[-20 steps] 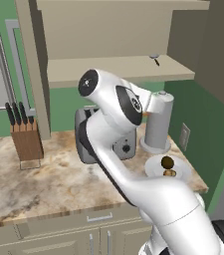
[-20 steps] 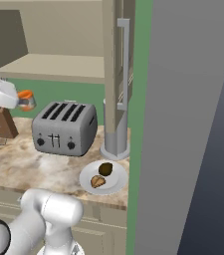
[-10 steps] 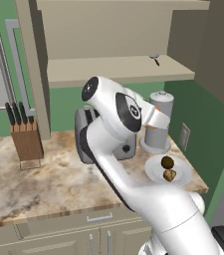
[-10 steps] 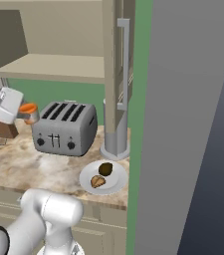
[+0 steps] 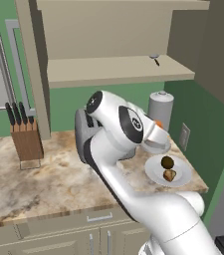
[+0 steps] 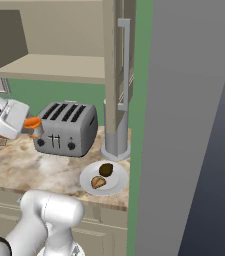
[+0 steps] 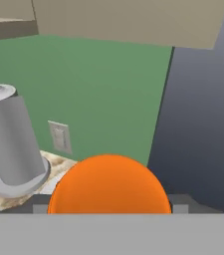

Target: Pick the avocado and bread from the counter and place them on the plate. Then pick the jam from the cabinet and place it next to the plate. Lastly close the cabinet door.

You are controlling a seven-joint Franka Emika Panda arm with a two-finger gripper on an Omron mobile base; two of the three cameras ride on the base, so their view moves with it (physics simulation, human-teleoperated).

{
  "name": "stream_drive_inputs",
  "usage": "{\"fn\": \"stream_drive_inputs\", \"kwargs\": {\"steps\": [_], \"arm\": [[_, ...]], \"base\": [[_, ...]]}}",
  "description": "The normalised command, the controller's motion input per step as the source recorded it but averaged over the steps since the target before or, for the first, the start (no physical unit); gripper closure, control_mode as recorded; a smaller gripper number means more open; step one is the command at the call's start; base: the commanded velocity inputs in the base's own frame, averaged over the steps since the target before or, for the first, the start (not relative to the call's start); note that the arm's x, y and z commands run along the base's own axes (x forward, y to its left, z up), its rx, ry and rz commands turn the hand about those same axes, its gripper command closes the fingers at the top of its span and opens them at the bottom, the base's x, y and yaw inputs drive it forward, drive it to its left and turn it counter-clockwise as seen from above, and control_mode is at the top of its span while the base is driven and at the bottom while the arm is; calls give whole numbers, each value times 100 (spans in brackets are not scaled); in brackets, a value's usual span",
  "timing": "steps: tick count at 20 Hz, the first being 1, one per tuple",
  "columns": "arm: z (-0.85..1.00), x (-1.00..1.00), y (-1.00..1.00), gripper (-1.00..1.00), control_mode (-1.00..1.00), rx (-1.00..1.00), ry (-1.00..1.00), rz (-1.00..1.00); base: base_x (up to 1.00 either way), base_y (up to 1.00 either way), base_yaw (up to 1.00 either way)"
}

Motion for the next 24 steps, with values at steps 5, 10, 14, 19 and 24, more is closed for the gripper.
{"fn": "stream_drive_inputs", "kwargs": {"steps": [5, 10, 14, 19, 24], "arm": [[-49, 0, 0, 100, -100, 3, 0, 0], [-41, 1, 0, 100, -100, 2, 0, 0], [-39, 6, 0, 100, -100, 1, 0, 0], [-36, 12, 0, 100, -100, 2, 0, 0], [-33, 21, 0, 100, -100, 2, 0, 0]], "base": [[0, 0, 0], [0, 0, 0], [0, 0, 0], [0, 0, 0], [0, 0, 0]]}}
